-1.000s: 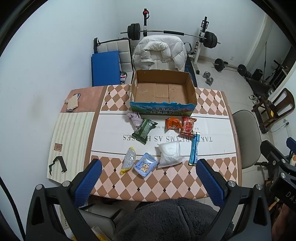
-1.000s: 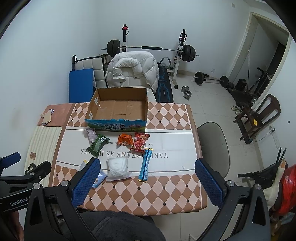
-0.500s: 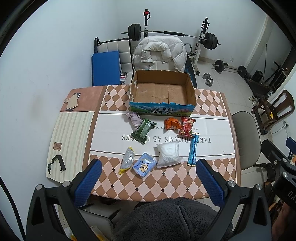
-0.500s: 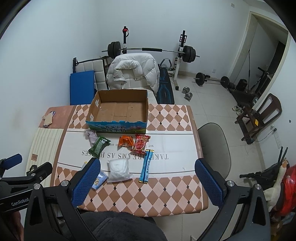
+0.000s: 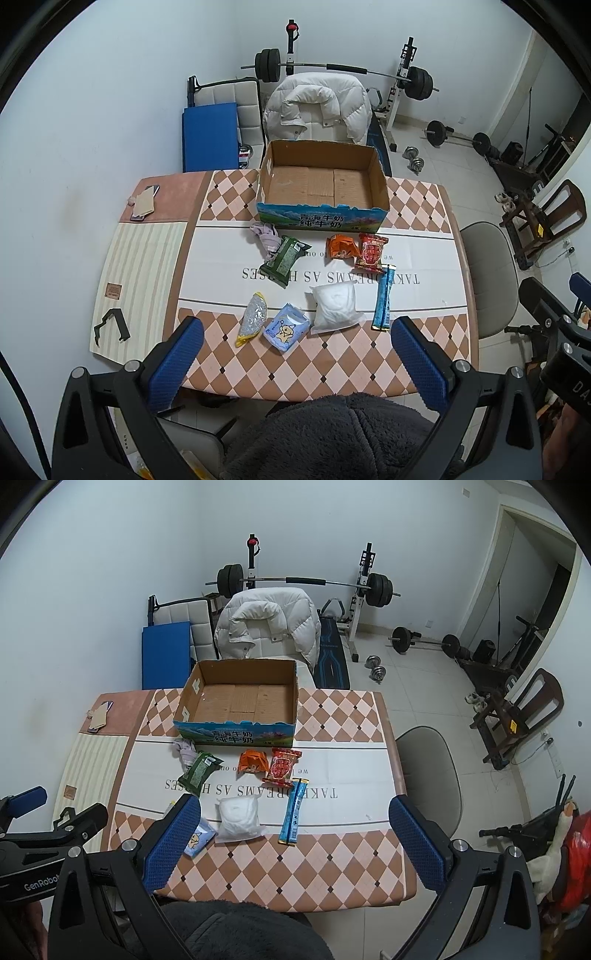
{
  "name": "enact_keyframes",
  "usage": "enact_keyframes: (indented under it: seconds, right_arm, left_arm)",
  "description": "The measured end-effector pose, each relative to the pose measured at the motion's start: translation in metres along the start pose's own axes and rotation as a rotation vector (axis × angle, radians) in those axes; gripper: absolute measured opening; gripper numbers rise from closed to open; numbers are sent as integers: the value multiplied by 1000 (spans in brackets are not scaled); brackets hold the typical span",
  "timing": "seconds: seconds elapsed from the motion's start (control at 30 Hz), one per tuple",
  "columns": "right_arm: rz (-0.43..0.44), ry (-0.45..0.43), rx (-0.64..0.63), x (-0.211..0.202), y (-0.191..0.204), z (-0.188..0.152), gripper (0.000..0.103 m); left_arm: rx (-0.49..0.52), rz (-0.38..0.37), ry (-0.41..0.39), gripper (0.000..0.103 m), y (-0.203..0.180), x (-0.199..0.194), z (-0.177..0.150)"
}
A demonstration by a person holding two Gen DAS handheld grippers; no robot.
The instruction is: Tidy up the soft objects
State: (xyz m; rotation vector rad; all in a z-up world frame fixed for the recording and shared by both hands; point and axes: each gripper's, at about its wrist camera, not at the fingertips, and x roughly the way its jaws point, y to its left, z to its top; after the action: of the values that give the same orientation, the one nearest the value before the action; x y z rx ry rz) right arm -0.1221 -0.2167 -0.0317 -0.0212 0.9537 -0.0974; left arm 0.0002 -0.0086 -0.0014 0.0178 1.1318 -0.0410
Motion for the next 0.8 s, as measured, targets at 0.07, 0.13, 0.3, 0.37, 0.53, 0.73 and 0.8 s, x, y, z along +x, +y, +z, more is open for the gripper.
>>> enact_keyframes:
  seconds: [0.07,0.13,0.3,0.37,0.53,0.73,0.8]
  right_arm:
    - [0,-1,-1,0,0,0,103]
    - [2,1,-1,0,1,0,103]
    - [5,2,-3,-1,1,0,103]
    - [5,3,-2,-1,1,0,103]
    - [11,5,-2,-4,3,0,103]
    - [13,7,-2,-4,4,-1,103]
    - [13,5,-2,-4,4,-1,103]
  left_arm:
    - [-1,-1,0,103,0,-1,0]
    - [0,0,-1,103,1,-1,0]
    - [0,-1,-1,103,2,0,-1]
    - [0,-1,-2,103,2,0,-1]
    - [1,-2,-3,103,3,0,-1]
    - [1,-2,-3,103,3,0,-1]
    - [0,-3,-1,103,1,-1,-1]
